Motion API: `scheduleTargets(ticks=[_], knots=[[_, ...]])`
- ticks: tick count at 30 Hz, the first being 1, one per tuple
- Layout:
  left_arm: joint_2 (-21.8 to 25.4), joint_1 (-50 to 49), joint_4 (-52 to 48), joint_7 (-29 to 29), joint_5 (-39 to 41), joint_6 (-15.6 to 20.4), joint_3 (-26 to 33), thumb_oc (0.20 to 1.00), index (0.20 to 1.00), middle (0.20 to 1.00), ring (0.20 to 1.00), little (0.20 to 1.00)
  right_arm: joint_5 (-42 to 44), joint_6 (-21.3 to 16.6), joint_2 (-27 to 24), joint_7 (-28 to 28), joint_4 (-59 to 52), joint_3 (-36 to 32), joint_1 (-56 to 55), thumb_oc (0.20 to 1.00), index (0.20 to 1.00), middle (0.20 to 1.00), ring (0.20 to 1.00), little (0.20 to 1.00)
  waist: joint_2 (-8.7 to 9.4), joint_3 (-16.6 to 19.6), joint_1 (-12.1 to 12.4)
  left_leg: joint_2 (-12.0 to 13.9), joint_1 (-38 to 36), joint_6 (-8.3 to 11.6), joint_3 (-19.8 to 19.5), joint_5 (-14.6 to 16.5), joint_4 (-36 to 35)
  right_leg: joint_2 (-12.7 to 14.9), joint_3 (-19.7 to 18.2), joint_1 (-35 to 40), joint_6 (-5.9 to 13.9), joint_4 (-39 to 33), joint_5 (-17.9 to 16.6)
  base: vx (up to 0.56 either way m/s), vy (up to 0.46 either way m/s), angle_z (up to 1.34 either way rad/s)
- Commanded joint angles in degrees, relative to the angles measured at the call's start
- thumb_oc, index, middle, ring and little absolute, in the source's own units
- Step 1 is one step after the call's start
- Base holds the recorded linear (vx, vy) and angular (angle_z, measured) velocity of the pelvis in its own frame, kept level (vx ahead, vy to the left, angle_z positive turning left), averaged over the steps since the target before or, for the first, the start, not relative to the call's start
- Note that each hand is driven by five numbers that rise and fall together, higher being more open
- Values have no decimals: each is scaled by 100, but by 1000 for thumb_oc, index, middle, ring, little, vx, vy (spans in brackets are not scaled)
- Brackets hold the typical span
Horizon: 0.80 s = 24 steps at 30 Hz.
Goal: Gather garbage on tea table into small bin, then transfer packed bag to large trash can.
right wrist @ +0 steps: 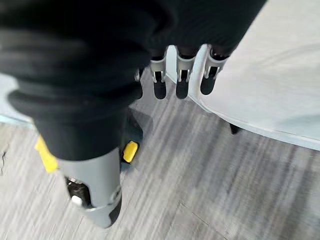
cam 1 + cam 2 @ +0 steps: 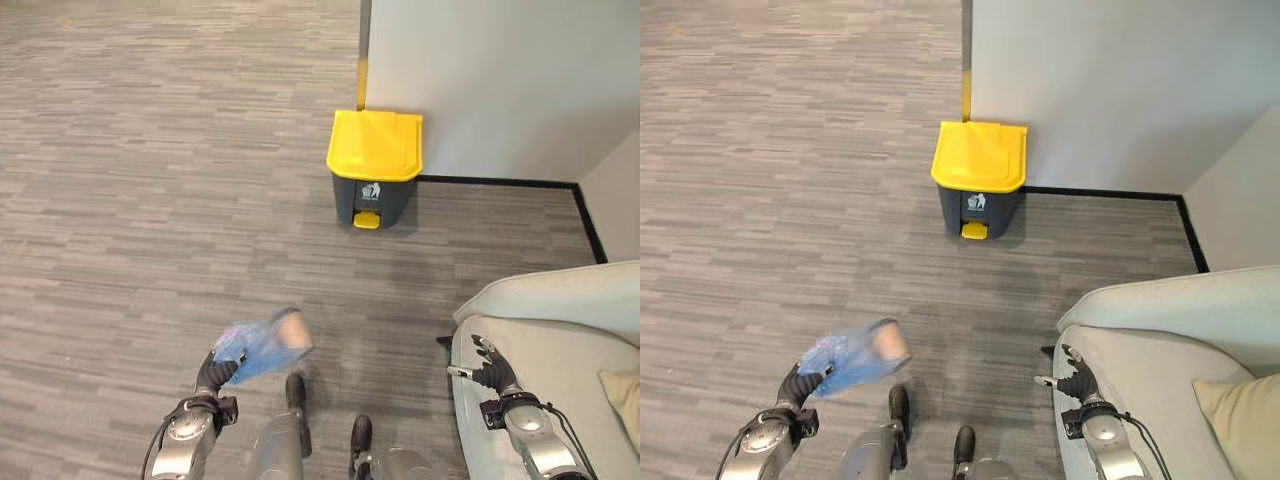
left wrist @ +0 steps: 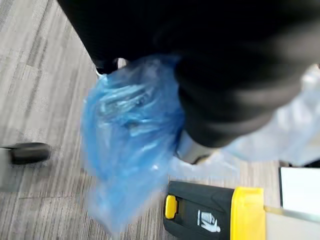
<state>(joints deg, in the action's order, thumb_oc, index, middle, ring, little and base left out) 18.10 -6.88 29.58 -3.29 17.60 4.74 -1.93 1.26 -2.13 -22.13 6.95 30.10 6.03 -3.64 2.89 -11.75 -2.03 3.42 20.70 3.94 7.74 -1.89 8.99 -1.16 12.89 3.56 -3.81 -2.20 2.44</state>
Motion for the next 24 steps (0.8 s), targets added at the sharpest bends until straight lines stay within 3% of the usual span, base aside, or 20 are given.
scheduleTargets(ticks=[1, 4, 5, 8, 10, 16, 20, 23, 24], knots=[[239, 12, -347, -44, 110, 233, 187, 200, 200, 200, 200, 200, 136, -104, -109, 30, -97, -173, -91, 1000, 1000, 1000, 1000, 1000, -42, -105, 110, 66, -713, 98, 83, 120, 14, 629, -259, -313, 861, 580, 455, 420, 197, -58], [251, -85, -406, -21, 73, 219, 220, 200, 200, 200, 200, 200, 66, -92, -93, -2, -103, -153, -68, 1000, 1000, 1000, 1000, 1000, -44, -54, 161, -11, -814, 31, 29, 222, -13, 705, -368, -201, 915, 525, 455, 260, 187, -36], [257, -148, -420, -23, 73, 217, 271, 200, 200, 200, 200, 200, 15, -54, -48, -53, -113, -121, 2, 1000, 1000, 1000, 1000, 1000, 21, -19, 241, -121, -822, -77, -7, 453, 152, 857, -503, -115, 1017, 493, 423, 261, 225, -39], [297, -165, -446, -29, 53, 229, 302, 200, 200, 200, 200, 200, -13, -49, -11, -98, -103, -65, 75, 1000, 1000, 1000, 1000, 1000, 55, 14, 314, -200, -833, -184, 24, 583, 222, 963, -639, -193, 1090, 559, 346, 197, 204, -23], [374, -159, -475, -26, 45, 218, 360, 200, 200, 200, 200, 200, -11, -37, 57, -143, -78, -37, 162, 1000, 1000, 1000, 1000, 1000, 64, 17, 378, -358, -907, -384, 62, 800, 246, 1101, -772, -365, 1227, 961, 276, 220, 278, -17], [505, -50, -469, -95, 4, 245, 413, 200, 200, 200, 200, 200, 34, -84, 136, -139, -226, -17, 224, 1000, 1000, 1000, 1000, 1000, 23, -33, 335, -513, -1176, -584, 46, 946, 22, 1130, -893, -954, 1273, 1881, -75, 152, 145, -18], [507, 29, -503, -140, 45, 281, 334, 200, 200, 200, 200, 200, 99, -104, 83, -100, -402, 1, 275, 1000, 1000, 1000, 1000, 1000, -81, -219, 185, -570, -1533, -598, -116, 1154, -104, 980, -821, -1742, 1190, 1564, -164, 220, 24, -5], [485, 70, -448, -157, 20, 280, 328, 200, 200, 200, 200, 200, 76, -99, 48, -76, -403, 36, 325, 1000, 1000, 1000, 1000, 1000, -68, -352, 68, -625, -1966, -556, -153, 1384, -167, 1060, -406, -2106, 1279, 922, -473, 339, -90, 5], [431, 142, -385, -141, 57, 299, 308, 200, 200, 200, 200, 200, 54, -91, 25, -108, -368, 56, 270, 1000, 1000, 1000, 1000, 1000, -104, -373, -85, -610, -2304, -443, -295, 1455, -281, 1056, -157, -2407, 1381, 575, -621, 636, -305, 40]])
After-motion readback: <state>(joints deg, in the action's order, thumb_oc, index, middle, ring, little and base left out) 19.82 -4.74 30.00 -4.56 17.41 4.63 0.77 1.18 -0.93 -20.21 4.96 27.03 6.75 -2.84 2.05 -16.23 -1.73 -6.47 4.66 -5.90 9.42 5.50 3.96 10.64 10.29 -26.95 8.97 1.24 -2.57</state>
